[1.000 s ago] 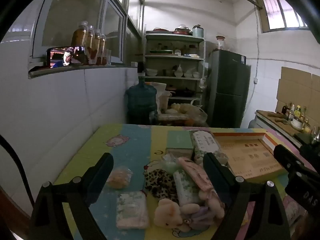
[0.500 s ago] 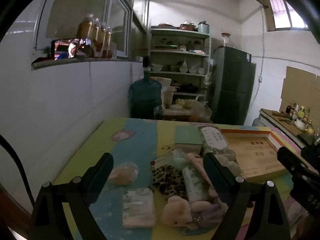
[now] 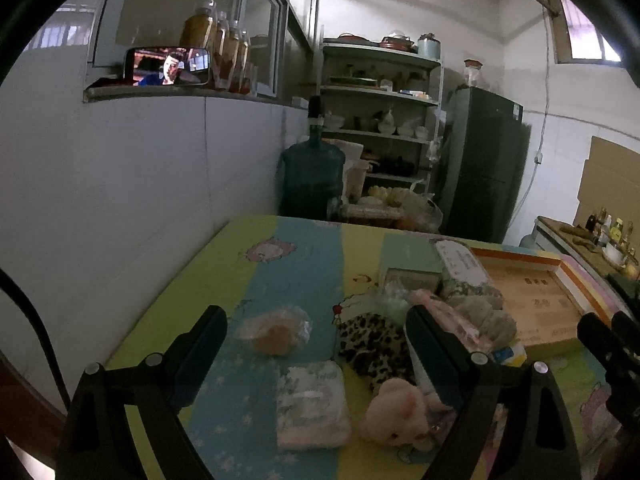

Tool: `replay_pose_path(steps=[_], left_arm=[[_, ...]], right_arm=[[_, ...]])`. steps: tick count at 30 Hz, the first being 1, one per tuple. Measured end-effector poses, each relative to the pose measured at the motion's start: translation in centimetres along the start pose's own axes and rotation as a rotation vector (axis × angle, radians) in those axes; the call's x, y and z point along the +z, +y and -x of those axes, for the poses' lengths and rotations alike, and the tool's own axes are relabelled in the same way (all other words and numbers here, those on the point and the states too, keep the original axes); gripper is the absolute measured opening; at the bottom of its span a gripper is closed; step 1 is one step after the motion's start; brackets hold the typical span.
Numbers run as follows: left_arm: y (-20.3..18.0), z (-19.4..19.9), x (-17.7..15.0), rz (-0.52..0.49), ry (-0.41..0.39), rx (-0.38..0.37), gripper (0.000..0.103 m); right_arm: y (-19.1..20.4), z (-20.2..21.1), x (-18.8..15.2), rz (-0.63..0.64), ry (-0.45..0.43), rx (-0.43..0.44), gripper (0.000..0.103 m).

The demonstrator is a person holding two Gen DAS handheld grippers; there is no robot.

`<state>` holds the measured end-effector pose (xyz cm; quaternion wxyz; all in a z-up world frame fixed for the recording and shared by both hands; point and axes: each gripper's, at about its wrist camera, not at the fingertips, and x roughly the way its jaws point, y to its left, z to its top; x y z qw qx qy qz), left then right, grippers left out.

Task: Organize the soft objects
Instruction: 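Move left tool to green tissue pack while right tool approaches yellow-and-white packet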

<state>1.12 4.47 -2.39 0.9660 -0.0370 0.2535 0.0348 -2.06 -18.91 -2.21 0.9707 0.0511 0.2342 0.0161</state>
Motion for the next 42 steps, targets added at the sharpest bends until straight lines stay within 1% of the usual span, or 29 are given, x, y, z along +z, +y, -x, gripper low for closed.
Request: replay_pose_path(steps=[6,11,16,18,22,35,42], left_arm=[[-0.1,-0.4,-0.2,0.002,0.015,-0.011,0.092],[0.3,-0.7,-1.1,-0.008,0.021,-0.018,0.092],[1.2,-1.4,-2.7,0.017,0.068,-0.041,0.091],[1.4,-1.7,-3.2,0.016,0.081,-0.044,0.089],[2.1,-2.2,-4.1,0.027,0.102,-0.047,0.089],[2.5,-4.0,-5.0,0.045,0.167,-0.058,0.089],[2.4,-5.1,-5.5,0.029,0.195,-0.065,0.089]], right_arm=[[0.0,-0.2,-0.1,0.004,0.012,0.002,0.092],[0.1,-0.2,-0.1,0.009,0.014,0.002,0.092],[-0.2,-0.2,-0.2,0.010,0.015,0.010,0.092],[-0.2,-0.4,-0.3,0.009,0.019,0.017,0.092],[-0.2,-0.8,-0.5,0.012,0.032,0.028,0.092],[-0.4,-1.4,-0.9,0.001,0.055,0.033,0.092],[-0.6,-2.0,-1.8,0.004,0.084,0.031,0.092]])
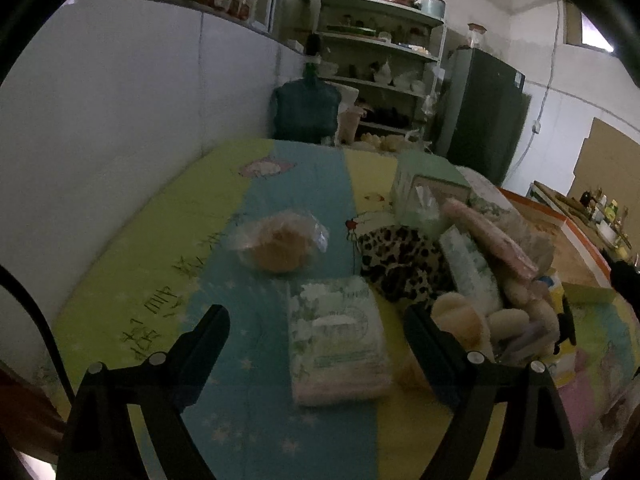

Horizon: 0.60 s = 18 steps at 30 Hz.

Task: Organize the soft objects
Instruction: 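Move left tool to green tissue pack while right tool approaches yellow-and-white packet, then close left tool on tissue pack while right tool closes on yellow packet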

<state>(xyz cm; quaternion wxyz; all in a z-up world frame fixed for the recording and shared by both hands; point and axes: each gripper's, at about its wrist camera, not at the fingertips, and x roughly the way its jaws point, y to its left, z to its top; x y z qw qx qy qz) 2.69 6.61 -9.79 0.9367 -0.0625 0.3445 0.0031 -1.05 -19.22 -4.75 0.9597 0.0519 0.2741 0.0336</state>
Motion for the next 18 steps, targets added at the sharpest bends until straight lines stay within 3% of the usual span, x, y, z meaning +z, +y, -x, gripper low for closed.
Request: replay_pose_path(steps=[14,18], left_arm=[[0.3,-2.9,-0.9,0.012,0.073,-0.007,0.087],[0.3,-2.8,-0.9,0.002,0.064,-0.003,0.077]], right_arm=[[-1.1,-2.2,-3.0,-0.003,0.139,0.009,0.092],[-1.6,-2.8,-3.7,-0.011,0.162,0.001,0.092]])
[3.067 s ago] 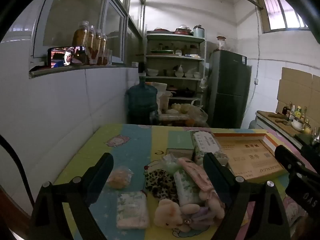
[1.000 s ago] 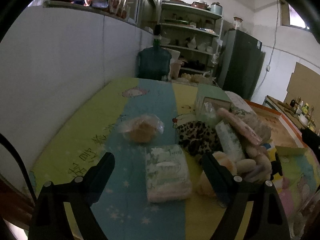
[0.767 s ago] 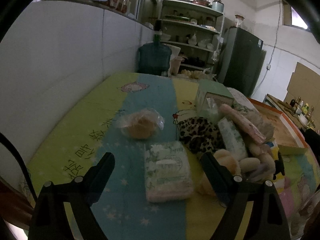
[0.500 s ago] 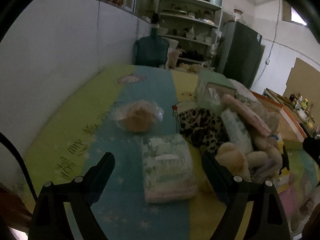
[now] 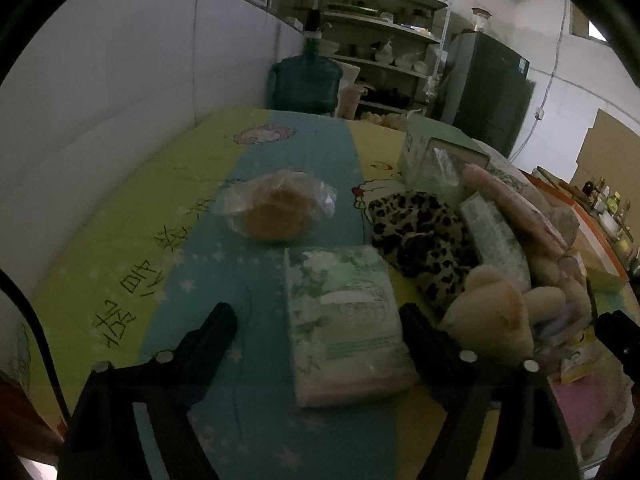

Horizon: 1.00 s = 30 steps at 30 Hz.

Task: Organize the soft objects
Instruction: 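Close left tool on tissue pack while right tool closes on yellow packet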

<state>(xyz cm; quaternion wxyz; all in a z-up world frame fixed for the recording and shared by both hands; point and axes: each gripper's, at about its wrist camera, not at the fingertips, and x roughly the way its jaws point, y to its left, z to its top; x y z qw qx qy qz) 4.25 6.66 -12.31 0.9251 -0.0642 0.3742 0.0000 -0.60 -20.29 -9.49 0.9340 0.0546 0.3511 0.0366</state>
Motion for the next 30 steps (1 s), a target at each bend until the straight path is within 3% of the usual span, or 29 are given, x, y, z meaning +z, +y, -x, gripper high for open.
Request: replay_pose_path(steps=[4,6,13,21,30], left_arm=[[0.2,0.1,-0.1,-0.004,-0.020,0.002,0.054],[0.2,0.2,-0.2,-0.005,-0.023,-0.008,0.052],[0.6,0.2,-0.3,0.008,-0.036,-0.027,0.048],[1.3,0.7,-0.3,0.038,-0.048,-0.056,0.044],[0.6,4.0,0.4,0.032,-0.132,-0.075,0.044]], right_arm=[[0.0,-0.8,-0.3,0.012,0.023,-0.008,0.092],[0.1,-1.1,-0.4,0.014,0.035,0.010,0.090],[1.0,-1.5,-0.5,0.053,0.050,0.108,0.044],[0.6,-0.9,-0.5,0.045,0.057,0.138,0.040],[0.5,2.0,0.5,0.050,-0.020,0.151,0.039]])
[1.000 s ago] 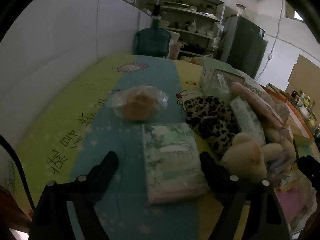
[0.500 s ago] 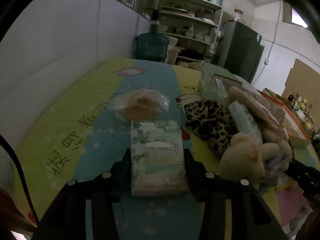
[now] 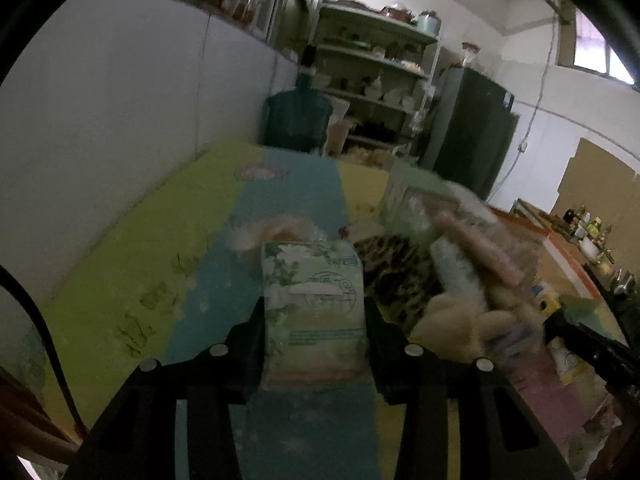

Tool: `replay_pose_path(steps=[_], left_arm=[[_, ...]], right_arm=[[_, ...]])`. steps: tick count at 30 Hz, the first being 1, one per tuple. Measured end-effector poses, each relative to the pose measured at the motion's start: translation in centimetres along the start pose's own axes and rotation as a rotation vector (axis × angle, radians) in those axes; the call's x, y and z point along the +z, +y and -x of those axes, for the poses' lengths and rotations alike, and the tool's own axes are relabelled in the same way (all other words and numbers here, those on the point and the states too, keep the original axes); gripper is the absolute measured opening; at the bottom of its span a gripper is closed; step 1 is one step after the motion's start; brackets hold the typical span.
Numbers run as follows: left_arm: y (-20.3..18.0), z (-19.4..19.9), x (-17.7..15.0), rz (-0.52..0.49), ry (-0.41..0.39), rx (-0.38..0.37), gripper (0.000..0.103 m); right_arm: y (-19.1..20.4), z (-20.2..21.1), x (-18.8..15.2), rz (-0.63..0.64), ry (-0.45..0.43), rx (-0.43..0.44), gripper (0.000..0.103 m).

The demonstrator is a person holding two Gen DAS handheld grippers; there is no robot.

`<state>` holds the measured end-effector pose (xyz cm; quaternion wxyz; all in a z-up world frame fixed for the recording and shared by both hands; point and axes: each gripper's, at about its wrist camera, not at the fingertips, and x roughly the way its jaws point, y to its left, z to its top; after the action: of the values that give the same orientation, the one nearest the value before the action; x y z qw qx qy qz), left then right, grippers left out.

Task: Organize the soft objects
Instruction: 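Close left tool on tissue pack while right tool closes on yellow packet, then carry tissue pack in left tool while right tool carries packet to cardboard box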

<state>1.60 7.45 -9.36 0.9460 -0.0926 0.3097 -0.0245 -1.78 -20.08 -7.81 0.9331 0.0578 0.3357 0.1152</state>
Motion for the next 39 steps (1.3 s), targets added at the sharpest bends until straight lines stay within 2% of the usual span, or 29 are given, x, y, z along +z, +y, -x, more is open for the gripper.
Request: replay_pose_path(steps=[7,8,9,10,13,15,17,19,27,29,31,33,35,36,39], left_arm=[[-1.5,1.8,1.3,-0.034,-0.051,-0.011,0.044],[-1.6,1.8,1.3,-0.035,-0.051,-0.013,0.044],[-1.8,1.8,1.3,-0.038,-0.048,-0.019,0.044],[-1.8,1.8,1.2,-0.038,-0.047,-0.023,0.044],[-1.9,1.7,1.1,-0.034,-0.038,-0.033,0.044],[-1.8,1.7,1.0,-0.023,-0.032,-0.035,0.044],[-1.6,1.7,1.0,-0.019,-0.031,-0.031,0.044],[-1.5,1.7,1.0,-0.016,-0.030,-0.032,0.044],[-1.8,1.5,0.9,-0.030,-0.026,-0.037,0.044],[-1.8,1.5,0.9,-0.030,-0.024,-0.039,0.044],[-1.9,1.5,1.0,-0.033,-0.025,-0.042,0.044],[-2.1,1.6,1.2,-0.039,-0.030,-0.047,0.044],[-2.4,1.7,1.3,-0.050,-0.037,-0.055,0.044],[-2.6,1.8,1.3,-0.054,-0.040,-0.058,0.044],[-3.3,2.1,1.7,-0.069,-0.054,-0.075,0.044]], right_arm=[[-0.7,2.0,0.6,-0.025,-0.056,-0.004,0.036],[-0.8,2.0,0.6,-0.023,-0.051,-0.005,0.024],[-0.9,1.9,0.5,-0.019,-0.042,-0.005,0.017],[-1.0,1.7,0.4,-0.012,-0.025,-0.003,0.015],[-1.2,0.2,-0.6,0.013,0.055,0.001,0.018],[-1.4,0.4,-0.9,0.000,0.034,0.039,0.029],[-1.6,0.4,-0.7,-0.015,0.040,0.063,0.075],[-1.6,0.3,-0.7,-0.013,0.042,0.047,0.079],[-1.3,-2.7,-1.7,0.002,0.157,-0.063,0.077],[-1.3,-3.1,-1.9,0.015,0.171,-0.102,0.062],[-1.1,-2.8,-1.9,0.020,0.163,-0.091,0.042],[-1.0,-2.7,-2.1,0.029,0.164,-0.085,0.042],[-1.0,-2.4,-2.0,0.022,0.156,-0.036,0.042],[-1.2,-2.0,-1.9,0.010,0.147,0.002,0.042],[-1.2,-0.8,-1.3,0.013,0.103,0.020,0.042]])
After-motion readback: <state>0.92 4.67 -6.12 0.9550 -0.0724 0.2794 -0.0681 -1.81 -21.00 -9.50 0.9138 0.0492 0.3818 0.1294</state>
